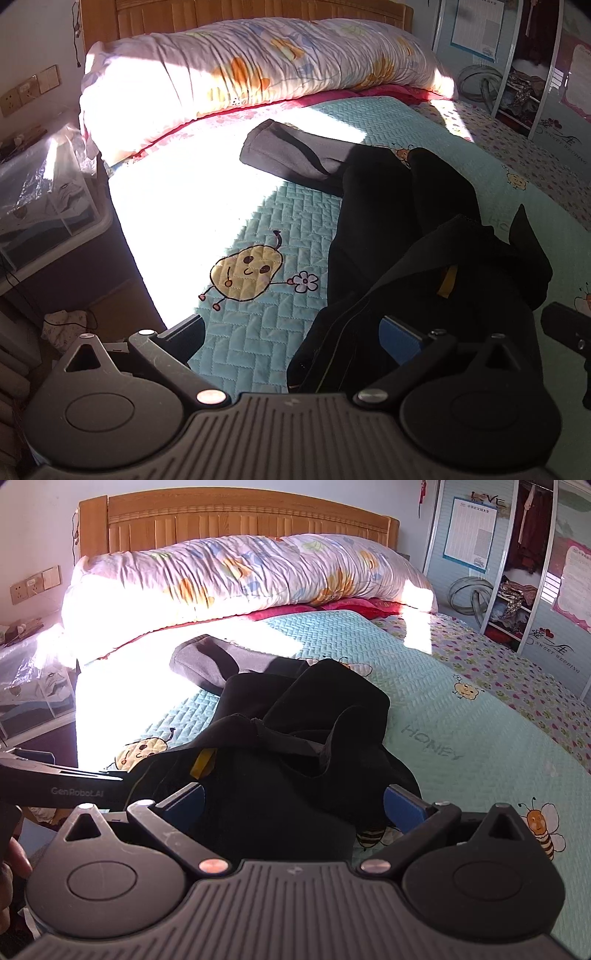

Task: Fold clothes
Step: 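Lower both grippers onto the black jacket lying on the bed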

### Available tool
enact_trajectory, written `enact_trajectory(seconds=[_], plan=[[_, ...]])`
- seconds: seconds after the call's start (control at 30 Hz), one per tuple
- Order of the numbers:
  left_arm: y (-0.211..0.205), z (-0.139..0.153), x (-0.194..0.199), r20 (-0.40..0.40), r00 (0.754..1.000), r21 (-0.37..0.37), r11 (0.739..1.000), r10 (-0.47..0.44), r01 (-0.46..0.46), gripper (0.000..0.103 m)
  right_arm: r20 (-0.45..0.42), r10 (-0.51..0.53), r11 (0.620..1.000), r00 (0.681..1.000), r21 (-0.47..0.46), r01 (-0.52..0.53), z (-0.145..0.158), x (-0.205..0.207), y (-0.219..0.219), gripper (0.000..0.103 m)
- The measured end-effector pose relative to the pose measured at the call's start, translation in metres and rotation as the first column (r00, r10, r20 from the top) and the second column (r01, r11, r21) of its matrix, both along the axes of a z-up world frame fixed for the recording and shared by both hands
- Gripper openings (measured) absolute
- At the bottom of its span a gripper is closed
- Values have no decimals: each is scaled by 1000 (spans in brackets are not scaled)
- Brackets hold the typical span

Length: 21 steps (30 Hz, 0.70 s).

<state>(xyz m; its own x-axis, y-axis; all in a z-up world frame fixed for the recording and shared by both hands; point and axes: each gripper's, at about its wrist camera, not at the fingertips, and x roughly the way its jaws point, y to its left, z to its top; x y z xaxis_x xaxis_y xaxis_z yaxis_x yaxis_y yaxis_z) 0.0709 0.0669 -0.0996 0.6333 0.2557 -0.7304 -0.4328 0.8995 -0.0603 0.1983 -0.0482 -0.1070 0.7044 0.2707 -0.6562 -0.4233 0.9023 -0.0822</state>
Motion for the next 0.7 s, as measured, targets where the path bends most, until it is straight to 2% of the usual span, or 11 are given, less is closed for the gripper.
enact_trajectory(seconds=[0.17, 0.23, 0.4, 0.47, 0.57, 0.7], plan=[[5, -7, 7, -6, 998, 12, 998, -57, 57, 103, -51, 2, 996, 999, 85, 2, -15, 13, -4, 102], [9, -10, 9, 6, 995, -16, 995, -96, 96, 103, -70, -5, 994, 998, 108, 13, -20, 15, -9, 102], [19, -26, 10, 13, 995, -64, 993, -95, 95, 103, -96, 48, 985, 994, 169, -32, -32, -4, -27, 102], [20, -33, 12, 4, 996, -87, 992, -90, 90, 103, -100, 81, 987, 992, 149, -65, -40, -13, -21, 102], [17, -41, 14, -24, 995, -104, 990, -101, 98, 103, -72, 83, 996, 994, -7, -84, -56, -14, 3, 102], [12, -48, 13, -68, 991, -51, 993, -112, 109, 103, -63, 71, 995, 995, -65, -75, -73, 0, 16, 102]])
